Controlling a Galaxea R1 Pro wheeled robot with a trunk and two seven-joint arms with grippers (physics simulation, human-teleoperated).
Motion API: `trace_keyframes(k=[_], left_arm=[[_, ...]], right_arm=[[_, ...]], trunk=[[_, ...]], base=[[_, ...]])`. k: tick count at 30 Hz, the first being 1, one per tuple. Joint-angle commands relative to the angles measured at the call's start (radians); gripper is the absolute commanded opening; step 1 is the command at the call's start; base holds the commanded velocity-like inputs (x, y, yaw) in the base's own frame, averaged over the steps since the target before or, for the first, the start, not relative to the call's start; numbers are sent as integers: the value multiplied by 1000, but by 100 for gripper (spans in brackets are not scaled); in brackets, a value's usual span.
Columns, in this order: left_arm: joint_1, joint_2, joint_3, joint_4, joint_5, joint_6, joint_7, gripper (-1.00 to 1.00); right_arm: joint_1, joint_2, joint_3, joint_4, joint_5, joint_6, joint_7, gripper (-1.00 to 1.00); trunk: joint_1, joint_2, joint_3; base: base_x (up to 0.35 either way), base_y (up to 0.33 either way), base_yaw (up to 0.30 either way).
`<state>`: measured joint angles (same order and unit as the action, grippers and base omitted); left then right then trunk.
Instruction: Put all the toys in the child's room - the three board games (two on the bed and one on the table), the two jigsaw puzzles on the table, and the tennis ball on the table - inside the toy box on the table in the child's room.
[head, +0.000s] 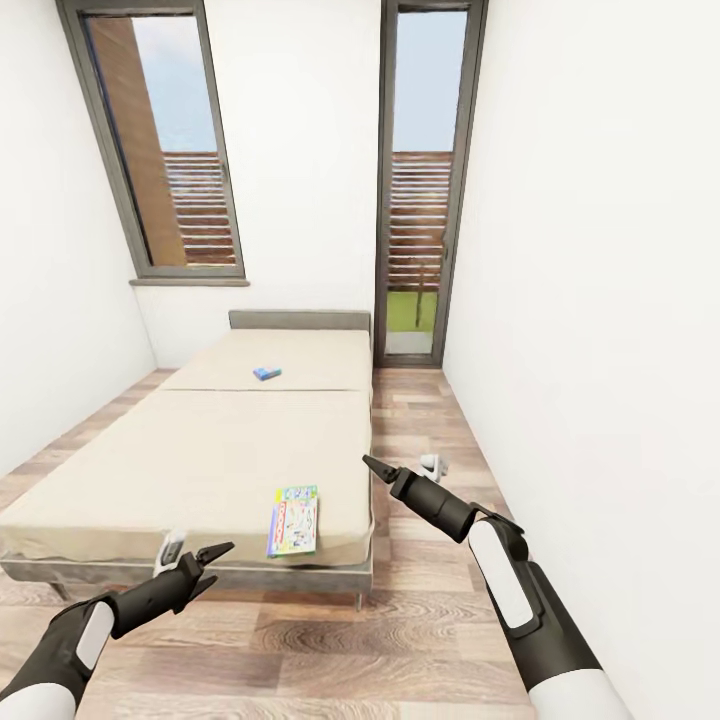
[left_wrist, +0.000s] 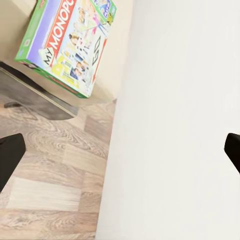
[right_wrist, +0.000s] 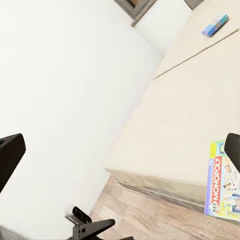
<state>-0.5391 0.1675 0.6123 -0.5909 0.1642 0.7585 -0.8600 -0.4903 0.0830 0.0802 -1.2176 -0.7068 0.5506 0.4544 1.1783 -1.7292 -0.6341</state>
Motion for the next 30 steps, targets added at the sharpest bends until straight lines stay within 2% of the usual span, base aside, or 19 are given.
trace_keyframes(k=[1,10,13,15,17,20,23,27,30], left_arm=[[-1,0,3,0,1,5,-2,100],[-1,0,-1,0,1,4,-1,100],[-1,-1,-3,0,0,4,0,100],[-1,-2,-4,0,0,4,0,100],[-1,-2,-5,0,0,4,0,100],[-1,-2,-4,0,-1,4,-1,100],[-1,-2,-4,0,-1,4,-2,100],[-1,-2,-3,0,-1,4,-2,100],[-1,-2,-3,0,-1,4,-2,100]], right_arm=[[-1,0,-1,0,-6,7,0,100],[-1,-4,0,-2,-6,8,7,100],[-1,-7,1,-16,-6,14,58,100],[0,-8,3,-34,-6,23,118,100],[2,-7,4,-77,-6,61,200,100],[21,-3,5,-128,-6,134,251,100],[62,3,4,-189,-6,196,278,100],[82,10,6,-213,-13,217,287,100],[88,27,6,-221,-19,225,289,100]], trunk=[[4,-8,-4],[38,-71,-32],[50,-92,-42],[58,-106,-48],[65,-120,-54],[77,-141,-64],[88,-162,-73],[104,-190,-86],[115,-211,-95]], base=[[0,0,0],[0,0,0],[0,0,0],[0,0,0],[0,0,0],[0,0,0],[0,0,0],[0,0,0],[0,0,0]])
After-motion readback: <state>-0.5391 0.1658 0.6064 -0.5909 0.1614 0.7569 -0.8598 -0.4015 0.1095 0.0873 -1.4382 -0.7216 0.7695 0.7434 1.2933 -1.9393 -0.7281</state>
